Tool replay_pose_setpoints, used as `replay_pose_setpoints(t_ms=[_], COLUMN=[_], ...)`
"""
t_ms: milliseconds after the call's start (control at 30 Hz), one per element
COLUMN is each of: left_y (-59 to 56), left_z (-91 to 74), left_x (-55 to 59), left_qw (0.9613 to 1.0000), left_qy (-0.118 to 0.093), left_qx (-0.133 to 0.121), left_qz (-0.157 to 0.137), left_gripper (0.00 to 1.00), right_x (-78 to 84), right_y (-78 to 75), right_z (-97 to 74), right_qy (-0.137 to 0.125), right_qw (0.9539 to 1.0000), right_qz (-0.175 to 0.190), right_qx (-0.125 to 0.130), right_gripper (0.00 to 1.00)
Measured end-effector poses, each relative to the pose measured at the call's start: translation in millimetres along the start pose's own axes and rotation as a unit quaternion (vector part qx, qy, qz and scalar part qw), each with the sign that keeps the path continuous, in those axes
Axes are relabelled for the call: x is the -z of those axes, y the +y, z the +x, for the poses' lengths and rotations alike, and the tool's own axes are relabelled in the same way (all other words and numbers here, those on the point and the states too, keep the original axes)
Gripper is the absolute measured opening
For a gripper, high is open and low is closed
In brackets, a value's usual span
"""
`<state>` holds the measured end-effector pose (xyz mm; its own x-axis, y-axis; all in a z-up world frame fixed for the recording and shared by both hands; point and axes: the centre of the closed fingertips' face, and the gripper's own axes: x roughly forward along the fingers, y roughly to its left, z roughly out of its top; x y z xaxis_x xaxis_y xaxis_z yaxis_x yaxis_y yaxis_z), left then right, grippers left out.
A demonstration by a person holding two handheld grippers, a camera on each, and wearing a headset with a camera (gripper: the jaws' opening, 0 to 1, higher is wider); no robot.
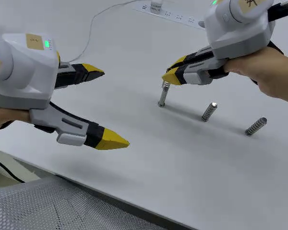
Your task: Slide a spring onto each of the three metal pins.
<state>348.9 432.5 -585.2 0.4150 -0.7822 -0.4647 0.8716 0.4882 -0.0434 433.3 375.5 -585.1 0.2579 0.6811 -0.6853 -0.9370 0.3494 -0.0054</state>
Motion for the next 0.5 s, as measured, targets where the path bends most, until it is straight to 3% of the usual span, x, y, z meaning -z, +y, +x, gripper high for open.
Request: replay_pose_setpoints(t_ms=[500], left_y=[-3.2], left_z=[2.1], left_x=[-0.7], left_qw=[1.0000], left_qy=[0.004], left_qx=[0.004], left_qz=[-0.001], left_gripper=[1.00], right_x=[21.1], right_y=[1.6], right_z=[17.5], right_qy=[0.036], right_qw=[0.9993], right_qz=[-0.006], right_qx=[-0.002], right_gripper=[0.11])
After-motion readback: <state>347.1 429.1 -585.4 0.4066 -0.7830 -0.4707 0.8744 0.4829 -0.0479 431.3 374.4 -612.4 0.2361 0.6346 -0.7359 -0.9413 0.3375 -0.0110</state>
